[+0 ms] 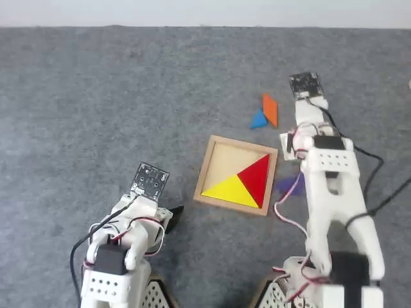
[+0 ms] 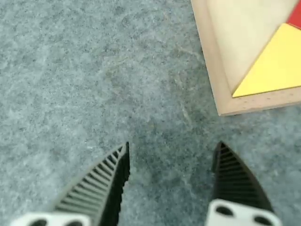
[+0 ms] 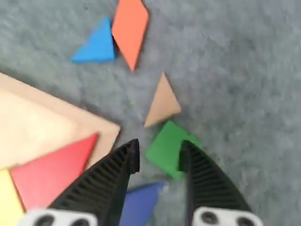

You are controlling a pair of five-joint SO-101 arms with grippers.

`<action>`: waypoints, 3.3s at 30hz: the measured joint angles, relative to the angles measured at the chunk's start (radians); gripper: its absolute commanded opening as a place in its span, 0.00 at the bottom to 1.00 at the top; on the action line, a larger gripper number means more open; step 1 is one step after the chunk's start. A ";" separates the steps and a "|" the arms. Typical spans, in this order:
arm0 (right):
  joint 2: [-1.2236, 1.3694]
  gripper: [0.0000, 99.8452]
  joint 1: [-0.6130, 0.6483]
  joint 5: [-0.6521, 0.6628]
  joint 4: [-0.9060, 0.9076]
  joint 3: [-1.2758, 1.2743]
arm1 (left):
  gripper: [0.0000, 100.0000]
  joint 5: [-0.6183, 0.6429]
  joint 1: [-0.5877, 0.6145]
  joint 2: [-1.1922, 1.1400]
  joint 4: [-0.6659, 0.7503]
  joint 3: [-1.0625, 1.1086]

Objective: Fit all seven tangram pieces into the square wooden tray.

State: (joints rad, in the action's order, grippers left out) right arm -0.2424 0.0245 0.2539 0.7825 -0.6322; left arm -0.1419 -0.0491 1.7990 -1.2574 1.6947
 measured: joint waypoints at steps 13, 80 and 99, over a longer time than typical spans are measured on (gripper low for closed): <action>0.649 0.39 0.104 -0.144 -0.006 0.577 | 0.28 0.000 0.000 0.000 0.000 0.000; 0.497 0.01 -0.605 0.272 0.311 0.423 | 0.28 0.000 0.000 0.000 0.000 0.000; 0.005 0.01 -0.519 0.253 -0.163 -0.155 | 0.28 0.000 0.000 0.000 0.000 0.000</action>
State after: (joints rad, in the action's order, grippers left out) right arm -0.2378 -0.4941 0.5071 0.6199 -0.7871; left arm -0.1419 -0.0491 1.7990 -1.2574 1.6947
